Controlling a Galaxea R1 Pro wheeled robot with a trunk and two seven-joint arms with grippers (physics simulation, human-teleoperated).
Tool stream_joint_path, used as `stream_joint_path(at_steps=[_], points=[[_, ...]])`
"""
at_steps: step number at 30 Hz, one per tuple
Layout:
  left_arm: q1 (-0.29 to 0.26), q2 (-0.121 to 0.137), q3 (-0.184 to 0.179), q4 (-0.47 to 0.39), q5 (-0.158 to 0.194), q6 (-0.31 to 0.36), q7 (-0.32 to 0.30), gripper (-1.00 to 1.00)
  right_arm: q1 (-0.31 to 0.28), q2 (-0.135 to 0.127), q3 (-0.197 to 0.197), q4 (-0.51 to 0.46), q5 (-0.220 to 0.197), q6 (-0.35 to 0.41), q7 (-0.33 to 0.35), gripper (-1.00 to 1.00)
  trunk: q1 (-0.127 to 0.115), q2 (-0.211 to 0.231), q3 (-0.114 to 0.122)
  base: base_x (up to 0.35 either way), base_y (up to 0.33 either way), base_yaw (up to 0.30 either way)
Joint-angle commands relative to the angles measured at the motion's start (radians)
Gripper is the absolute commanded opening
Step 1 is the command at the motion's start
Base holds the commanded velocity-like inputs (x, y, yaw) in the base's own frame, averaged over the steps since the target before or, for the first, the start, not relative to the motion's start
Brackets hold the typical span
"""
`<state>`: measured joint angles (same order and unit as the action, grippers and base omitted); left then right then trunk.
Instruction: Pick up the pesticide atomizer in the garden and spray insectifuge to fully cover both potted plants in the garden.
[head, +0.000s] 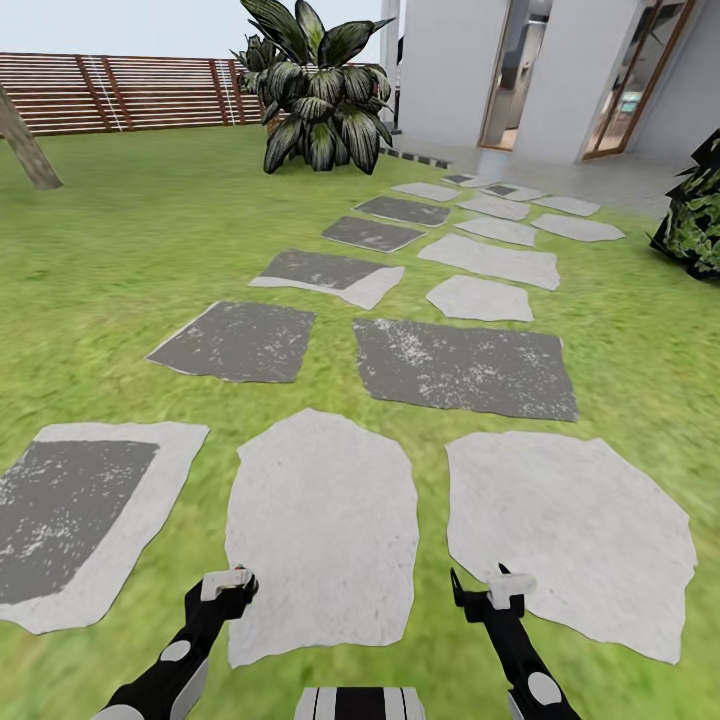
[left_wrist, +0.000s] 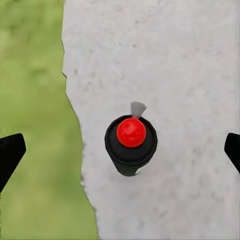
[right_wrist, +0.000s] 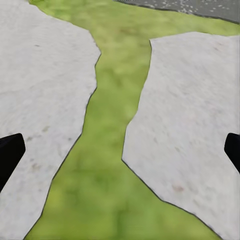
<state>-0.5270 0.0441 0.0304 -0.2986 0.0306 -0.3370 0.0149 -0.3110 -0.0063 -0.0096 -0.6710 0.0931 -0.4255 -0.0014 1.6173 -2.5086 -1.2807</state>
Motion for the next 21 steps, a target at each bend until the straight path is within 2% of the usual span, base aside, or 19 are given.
stream_joint_path(at_steps=[1,3,6,21], points=[[-0.001,0.0,0.0,0.001,0.003,-0.006,0.0,1.0,0.0,0.0,-0.001,0.001,0.008,-0.003,0.0,1.0,0.0,0.0,-0.001,0.0,0.0,0.0],[-0.001,0.0,0.0,0.002,0.003,-0.008,0.0,1.0,0.0,0.0,-0.001,0.0,0.008,-0.003,0.0,1.0,0.0,0.0,-0.001,0.0,0.0,0.0],[-0.001,0.0,0.0,0.002,0.002,-0.009,0.0,1.0,0.0,0.0,-0.001,0.0,0.008,-0.003,0.0,1.0,0.001,-0.001,-0.013,0.0,0.0,0.0],[-0.002,0.0,-0.001,0.003,0.002,-0.011,0.0,1.0,0.0,0.0,-0.001,0.0,0.008,-0.003,-0.002,1.0,0.008,-0.004,-0.093,0.0,0.0,0.0]])
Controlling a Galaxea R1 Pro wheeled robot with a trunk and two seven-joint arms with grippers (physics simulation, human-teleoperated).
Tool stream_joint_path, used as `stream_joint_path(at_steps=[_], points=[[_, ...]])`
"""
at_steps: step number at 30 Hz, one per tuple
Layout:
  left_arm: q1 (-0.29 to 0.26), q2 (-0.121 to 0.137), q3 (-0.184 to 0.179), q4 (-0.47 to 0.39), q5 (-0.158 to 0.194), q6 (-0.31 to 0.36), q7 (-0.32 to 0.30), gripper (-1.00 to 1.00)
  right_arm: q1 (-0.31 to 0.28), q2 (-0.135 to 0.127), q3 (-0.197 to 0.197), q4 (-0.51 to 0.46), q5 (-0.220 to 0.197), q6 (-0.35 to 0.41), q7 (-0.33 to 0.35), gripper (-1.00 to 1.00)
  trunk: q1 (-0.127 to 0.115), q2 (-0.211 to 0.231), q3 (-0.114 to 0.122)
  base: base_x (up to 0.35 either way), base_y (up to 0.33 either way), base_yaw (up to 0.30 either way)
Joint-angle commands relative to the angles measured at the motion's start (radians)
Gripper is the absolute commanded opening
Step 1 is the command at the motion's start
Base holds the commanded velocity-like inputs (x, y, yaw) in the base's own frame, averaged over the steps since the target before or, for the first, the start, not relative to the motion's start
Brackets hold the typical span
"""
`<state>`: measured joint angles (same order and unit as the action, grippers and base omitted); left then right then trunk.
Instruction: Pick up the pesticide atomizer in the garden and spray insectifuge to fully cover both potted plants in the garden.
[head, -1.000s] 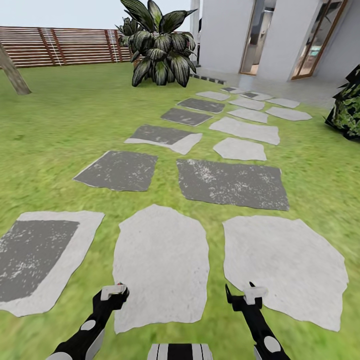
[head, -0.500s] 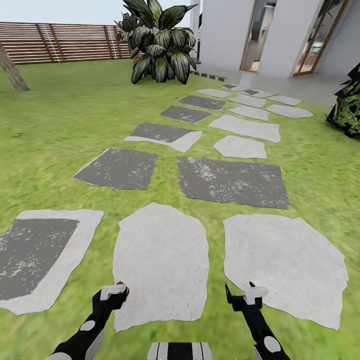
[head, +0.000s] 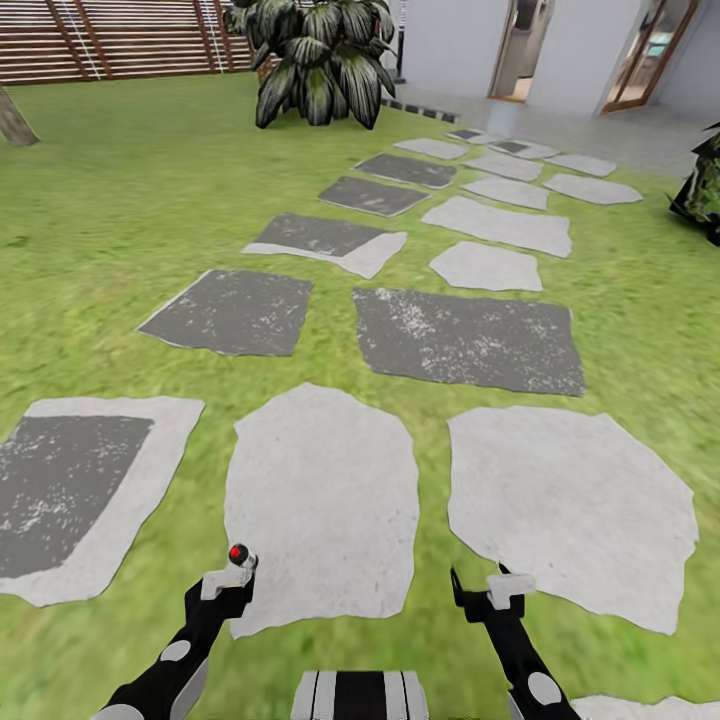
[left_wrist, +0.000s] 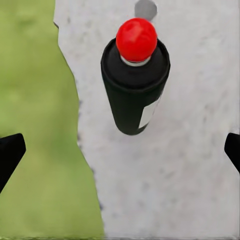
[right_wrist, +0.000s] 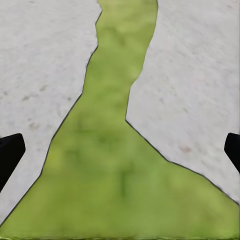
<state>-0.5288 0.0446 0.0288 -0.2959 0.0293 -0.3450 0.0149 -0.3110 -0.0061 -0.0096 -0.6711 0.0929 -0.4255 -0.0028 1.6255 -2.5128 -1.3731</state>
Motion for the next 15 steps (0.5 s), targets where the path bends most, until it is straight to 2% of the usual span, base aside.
stream_joint_path(at_steps=[1,5,15], points=[[0.0,0.0,0.0,0.001,0.003,-0.003,0.0,1.0,0.0,0.0,-0.001,0.0,0.008,-0.002,0.0,1.0,0.0,0.0,-0.006,0.0,0.0,0.0],[0.0,0.0,0.0,0.001,0.002,-0.003,0.0,1.0,0.0,0.0,-0.001,0.001,0.008,-0.002,0.0,1.0,0.002,-0.001,-0.028,0.0,0.0,0.0],[0.0,0.0,0.0,0.001,0.001,-0.003,-0.001,1.0,0.0,0.0,-0.001,-0.001,0.008,-0.002,0.0,1.0,0.002,-0.001,-0.032,0.003,0.0,0.0]])
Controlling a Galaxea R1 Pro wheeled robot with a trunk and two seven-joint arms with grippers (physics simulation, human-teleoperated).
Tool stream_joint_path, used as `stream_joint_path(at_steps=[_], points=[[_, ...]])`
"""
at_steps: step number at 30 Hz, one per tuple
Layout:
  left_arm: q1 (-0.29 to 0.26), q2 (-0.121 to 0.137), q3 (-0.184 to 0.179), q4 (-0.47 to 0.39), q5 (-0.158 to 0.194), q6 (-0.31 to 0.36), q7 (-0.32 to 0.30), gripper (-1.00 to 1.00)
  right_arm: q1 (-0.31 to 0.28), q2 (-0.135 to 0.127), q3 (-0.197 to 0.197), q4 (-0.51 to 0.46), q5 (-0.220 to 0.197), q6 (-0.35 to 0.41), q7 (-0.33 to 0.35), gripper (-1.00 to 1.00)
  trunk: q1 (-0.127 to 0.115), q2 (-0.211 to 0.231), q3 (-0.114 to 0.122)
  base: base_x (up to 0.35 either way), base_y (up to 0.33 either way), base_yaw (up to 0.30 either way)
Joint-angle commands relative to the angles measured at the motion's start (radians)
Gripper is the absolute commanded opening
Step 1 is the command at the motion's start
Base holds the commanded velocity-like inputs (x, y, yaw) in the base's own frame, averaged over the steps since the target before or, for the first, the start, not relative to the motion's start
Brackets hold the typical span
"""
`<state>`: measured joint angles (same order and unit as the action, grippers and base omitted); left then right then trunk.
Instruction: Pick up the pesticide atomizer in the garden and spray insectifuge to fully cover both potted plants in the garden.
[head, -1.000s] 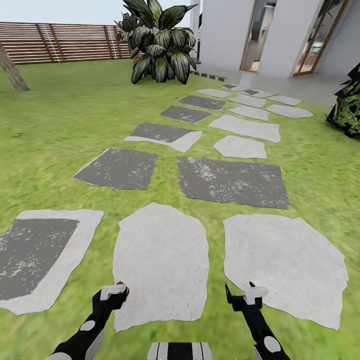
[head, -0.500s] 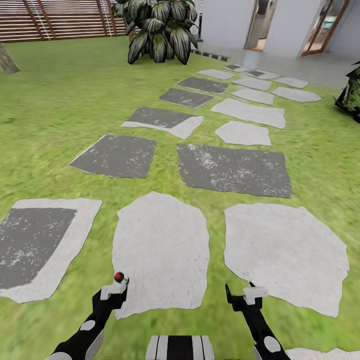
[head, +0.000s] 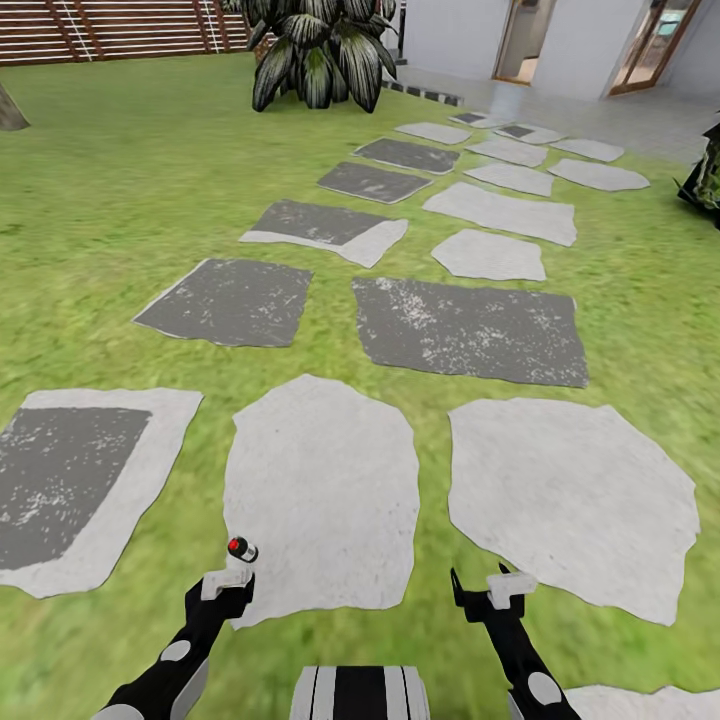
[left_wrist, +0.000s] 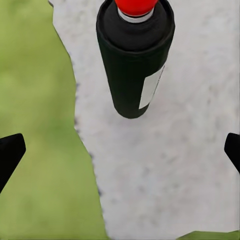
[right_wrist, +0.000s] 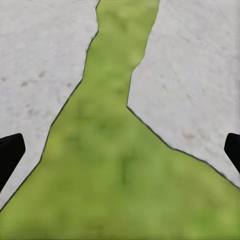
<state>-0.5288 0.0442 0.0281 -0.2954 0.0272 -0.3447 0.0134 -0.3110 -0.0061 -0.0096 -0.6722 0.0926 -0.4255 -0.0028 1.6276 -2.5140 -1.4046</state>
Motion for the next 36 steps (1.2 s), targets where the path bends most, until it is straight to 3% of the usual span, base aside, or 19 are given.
stream_joint_path(at_steps=[1,25,36], points=[[0.0,0.0,0.001,0.001,0.003,-0.003,0.0,1.0,0.0,0.0,-0.001,0.0,0.008,-0.002,0.0,1.0,0.0,0.0,-0.001,0.074,0.0,0.0],[0.0,-0.001,0.001,0.001,0.004,-0.002,0.001,1.0,0.0,0.0,-0.001,0.0,0.009,-0.002,0.0,1.0,0.0,0.0,-0.001,0.115,0.0,0.0],[0.0,0.0,0.001,0.001,0.004,-0.003,0.0,1.0,0.0,0.0,-0.001,0.0,0.009,-0.002,0.0,1.0,0.0,0.0,-0.001,0.013,0.0,0.0]])
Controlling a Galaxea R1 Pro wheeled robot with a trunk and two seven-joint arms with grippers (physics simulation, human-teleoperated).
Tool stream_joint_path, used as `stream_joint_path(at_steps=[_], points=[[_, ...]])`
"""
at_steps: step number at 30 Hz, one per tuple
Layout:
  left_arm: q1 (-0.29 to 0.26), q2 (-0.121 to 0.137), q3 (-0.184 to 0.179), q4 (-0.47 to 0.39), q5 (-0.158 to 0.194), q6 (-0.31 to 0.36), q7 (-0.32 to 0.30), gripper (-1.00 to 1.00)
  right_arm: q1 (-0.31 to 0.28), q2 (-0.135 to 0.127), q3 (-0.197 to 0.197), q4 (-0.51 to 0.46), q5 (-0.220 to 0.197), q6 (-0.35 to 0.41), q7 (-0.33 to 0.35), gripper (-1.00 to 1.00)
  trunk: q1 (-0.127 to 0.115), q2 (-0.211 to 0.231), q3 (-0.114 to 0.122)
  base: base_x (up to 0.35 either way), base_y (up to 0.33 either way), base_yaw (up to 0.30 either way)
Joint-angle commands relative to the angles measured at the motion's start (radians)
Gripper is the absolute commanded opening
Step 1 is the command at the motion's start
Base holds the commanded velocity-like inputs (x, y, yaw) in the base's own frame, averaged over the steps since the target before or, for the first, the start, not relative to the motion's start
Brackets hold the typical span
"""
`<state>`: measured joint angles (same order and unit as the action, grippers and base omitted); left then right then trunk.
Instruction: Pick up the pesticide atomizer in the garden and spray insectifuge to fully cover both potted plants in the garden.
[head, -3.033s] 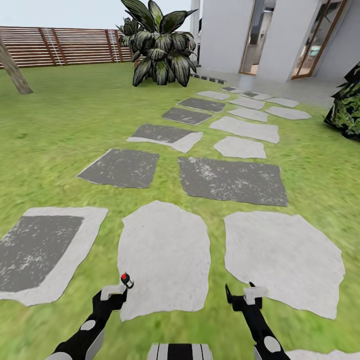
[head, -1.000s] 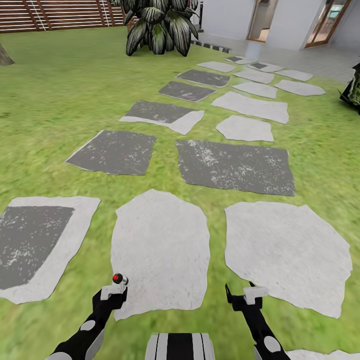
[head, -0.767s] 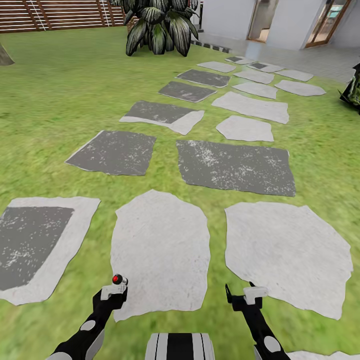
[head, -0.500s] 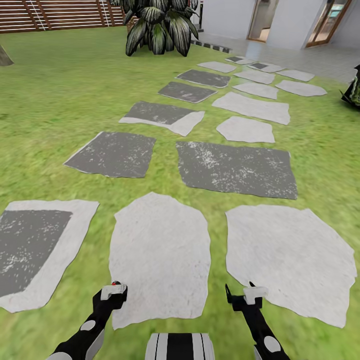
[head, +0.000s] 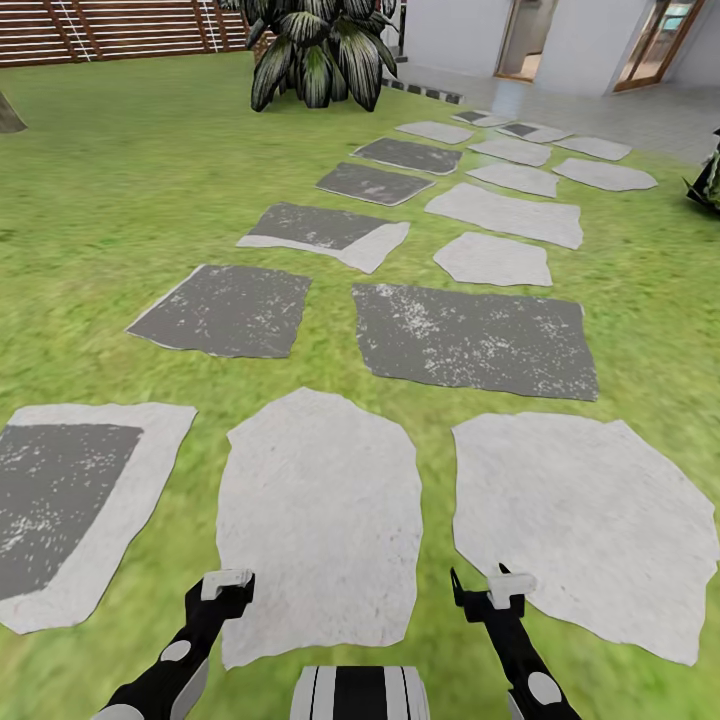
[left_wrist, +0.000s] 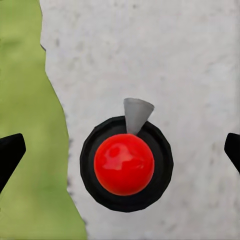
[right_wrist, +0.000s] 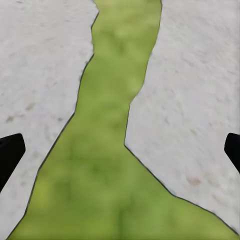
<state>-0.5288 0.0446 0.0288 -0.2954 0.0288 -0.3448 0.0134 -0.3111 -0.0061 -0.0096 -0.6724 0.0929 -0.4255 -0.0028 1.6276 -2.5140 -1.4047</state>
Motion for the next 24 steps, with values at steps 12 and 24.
stream_joint_path(at_steps=[12,24], points=[[0.0,0.0,0.0,0.001,0.003,-0.003,0.001,1.0,0.0,0.0,-0.001,0.002,0.008,-0.002,0.0,1.0,0.0,0.0,-0.001,-0.074,0.0,0.0],[0.003,0.0,0.0,0.001,0.002,-0.021,0.0,1.0,0.0,0.0,-0.001,0.001,0.008,-0.002,0.002,1.0,0.0,0.0,-0.001,-0.002,0.0,0.0]])
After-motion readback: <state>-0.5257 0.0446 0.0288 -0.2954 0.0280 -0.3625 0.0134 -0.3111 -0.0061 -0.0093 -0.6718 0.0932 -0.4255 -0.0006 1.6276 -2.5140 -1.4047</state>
